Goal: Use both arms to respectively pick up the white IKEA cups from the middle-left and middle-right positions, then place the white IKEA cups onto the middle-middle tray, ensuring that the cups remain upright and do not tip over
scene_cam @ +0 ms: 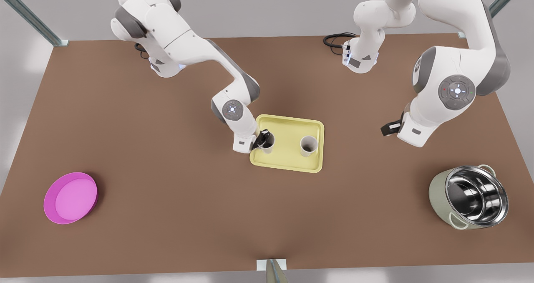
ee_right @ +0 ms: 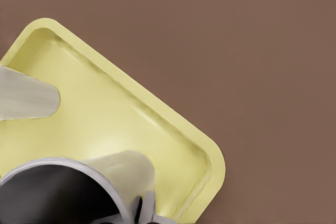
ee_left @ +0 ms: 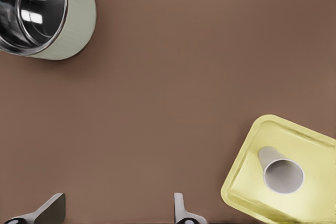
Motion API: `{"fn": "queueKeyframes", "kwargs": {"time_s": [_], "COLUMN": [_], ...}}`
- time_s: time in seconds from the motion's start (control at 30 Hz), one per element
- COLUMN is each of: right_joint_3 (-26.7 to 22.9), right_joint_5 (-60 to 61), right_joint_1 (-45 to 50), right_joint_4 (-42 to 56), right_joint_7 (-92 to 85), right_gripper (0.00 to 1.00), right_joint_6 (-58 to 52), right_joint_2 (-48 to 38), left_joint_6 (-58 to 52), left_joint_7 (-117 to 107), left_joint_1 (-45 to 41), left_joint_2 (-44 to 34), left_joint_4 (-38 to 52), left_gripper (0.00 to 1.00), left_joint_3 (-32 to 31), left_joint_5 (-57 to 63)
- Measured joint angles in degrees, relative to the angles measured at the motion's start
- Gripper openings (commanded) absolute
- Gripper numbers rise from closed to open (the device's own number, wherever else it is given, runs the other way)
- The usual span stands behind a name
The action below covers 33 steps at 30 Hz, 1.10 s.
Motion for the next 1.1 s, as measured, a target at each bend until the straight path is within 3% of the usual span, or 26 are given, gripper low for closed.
{"fn": "queueKeyframes", "kwargs": {"time_s": [0.23, 0.27, 0.3, 0.8, 0.9, 1.0, 1.1], "right_joint_3": [-0.1, -0.1, -0.1, 0.0, -0.1, -0.9, -1.7], "right_joint_5": [0.7, 0.9, 1.0, 1.6, 2.0, 1.5, -7.7], "right_joint_1": [2.6, 2.7, 2.8, 2.3, 0.7, -7.3, -22.6], "right_joint_4": [1.7, 2.0, 2.1, 2.5, 2.2, 7.1, 12.9], "right_joint_7": [1.9, 2.2, 2.5, 7.5, 7.5, 7.3, 7.1], "right_gripper": [0.21, 0.88, 1.0, 1.0, 1.0, 1.0, 1.0], "right_joint_6": [2.4, 2.7, 2.8, 3.7, 0.4, -12.6, -24.9], "right_joint_2": [4.8, 4.9, 5.0, 4.5, -2.0, -9.5, -6.6], "left_joint_6": [0.2, 0.3, 0.3, -1.6, -2.7, -4.0, -5.7], "left_joint_7": [9.6, 10.7, 11.8, 21.4, 22.3, 23.0, 23.6], "left_joint_1": [0.9, 1.0, 0.9, 2.6, 2.7, 2.8, 3.9], "left_joint_2": [0.5, 0.6, 0.6, 4.8, 3.6, 2.0, 0.9], "left_joint_4": [-0.1, -0.2, -0.2, -0.5, 0.4, 0.9, 0.7], "left_gripper": [1.0, 1.0, 1.0, 1.0, 1.0, 1.0, 1.0], "left_joint_3": [0.0, 0.0, 0.0, -0.2, -1.6, -3.0, -3.9], "left_joint_5": [-1.6, -1.7, -1.7, -4.9, -5.0, -5.0, -5.5]}}
